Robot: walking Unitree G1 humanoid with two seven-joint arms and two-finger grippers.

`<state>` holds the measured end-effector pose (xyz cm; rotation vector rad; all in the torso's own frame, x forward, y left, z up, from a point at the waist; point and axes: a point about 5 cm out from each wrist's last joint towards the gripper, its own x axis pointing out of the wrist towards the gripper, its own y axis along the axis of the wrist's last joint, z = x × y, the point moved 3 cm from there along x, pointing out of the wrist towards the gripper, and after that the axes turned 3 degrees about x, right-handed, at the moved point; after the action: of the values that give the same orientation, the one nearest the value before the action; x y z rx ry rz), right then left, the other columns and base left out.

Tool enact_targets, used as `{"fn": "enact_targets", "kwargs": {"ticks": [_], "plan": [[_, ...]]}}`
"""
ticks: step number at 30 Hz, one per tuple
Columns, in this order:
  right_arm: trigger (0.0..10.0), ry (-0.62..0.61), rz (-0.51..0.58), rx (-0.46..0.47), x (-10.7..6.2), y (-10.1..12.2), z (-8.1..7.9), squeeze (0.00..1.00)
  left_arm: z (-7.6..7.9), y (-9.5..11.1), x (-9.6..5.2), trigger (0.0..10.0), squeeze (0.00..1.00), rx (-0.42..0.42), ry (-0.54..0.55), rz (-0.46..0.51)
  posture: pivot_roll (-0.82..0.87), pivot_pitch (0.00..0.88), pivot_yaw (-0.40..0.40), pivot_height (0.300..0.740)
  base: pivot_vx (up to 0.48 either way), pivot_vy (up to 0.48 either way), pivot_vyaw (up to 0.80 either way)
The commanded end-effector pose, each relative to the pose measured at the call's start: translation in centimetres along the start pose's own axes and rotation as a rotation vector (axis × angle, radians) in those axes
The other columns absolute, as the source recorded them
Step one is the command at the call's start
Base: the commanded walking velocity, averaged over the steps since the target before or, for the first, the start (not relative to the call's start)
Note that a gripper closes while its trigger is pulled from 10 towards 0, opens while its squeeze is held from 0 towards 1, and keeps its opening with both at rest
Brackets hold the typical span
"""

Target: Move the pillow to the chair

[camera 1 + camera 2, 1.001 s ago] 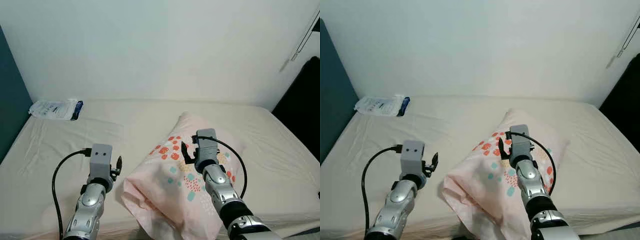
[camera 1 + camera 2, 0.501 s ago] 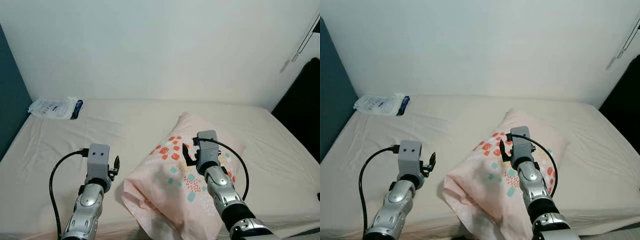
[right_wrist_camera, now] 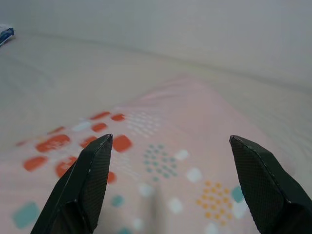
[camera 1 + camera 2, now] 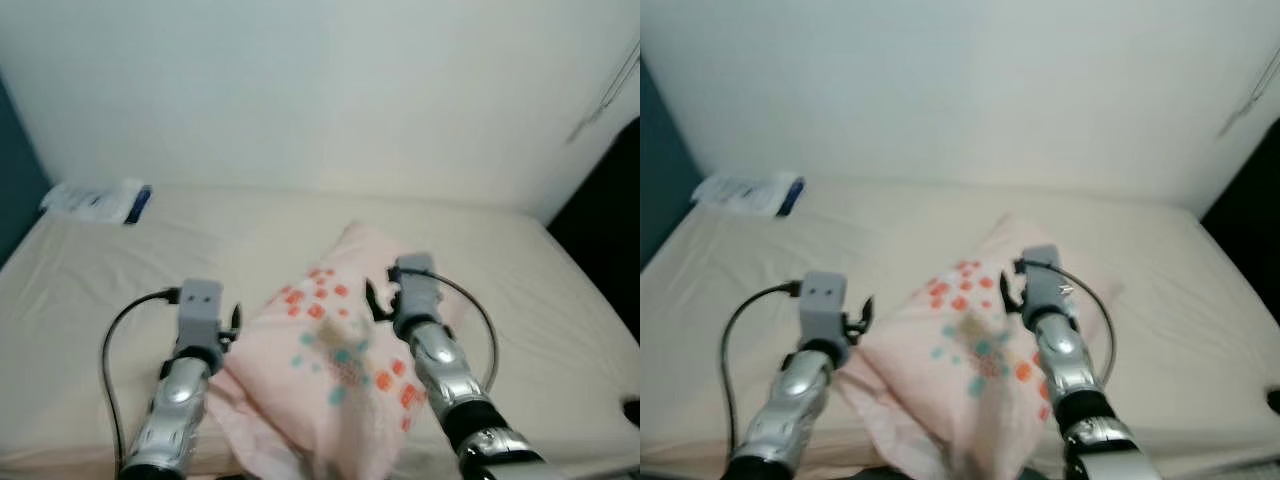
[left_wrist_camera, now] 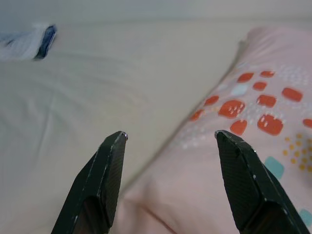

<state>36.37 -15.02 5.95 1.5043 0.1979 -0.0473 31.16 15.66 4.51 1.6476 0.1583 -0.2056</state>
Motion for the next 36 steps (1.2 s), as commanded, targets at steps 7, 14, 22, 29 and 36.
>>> {"fn": "enact_targets", "kwargs": {"ticks": [7,14,22,29,36], "plan": [[10.0,-0.018,-0.021,-0.007,-0.26,-0.50,0.69,0.00,0.51,-0.61,-0.02,10.0,0.00,-0.018,-0.033,-0.036,0.01,0.000,-0.110,0.740,0.000,0.476,0.00],[10.0,-0.024,-0.018,-0.004,-0.15,-0.32,0.82,0.00,0.54,-0.69,0.06,10.0,0.00,-0.012,-0.029,-0.046,0.01,0.000,-0.103,0.740,0.000,0.068,0.00],[10.0,-0.031,-0.014,-0.002,-0.19,-0.28,1.00,0.00,0.73,-0.21,0.28,10.0,0.00,-0.013,-0.038,-0.026,0.01,0.000,-0.101,0.740,0.000,0.000,0.00],[10.0,-0.029,-0.010,0.011,-0.17,-0.17,1.03,0.00,1.12,-0.96,0.05,10.0,0.00,-0.033,-0.071,-0.059,0.01,0.000,-0.101,0.740,0.000,0.000,0.00],[10.0,-0.020,-0.029,0.038,-0.10,-0.37,0.96,0.00,1.19,-0.83,0.05,10.0,0.00,-0.033,-0.075,-0.051,0.01,0.000,-0.106,0.740,0.000,0.000,0.00]]}}
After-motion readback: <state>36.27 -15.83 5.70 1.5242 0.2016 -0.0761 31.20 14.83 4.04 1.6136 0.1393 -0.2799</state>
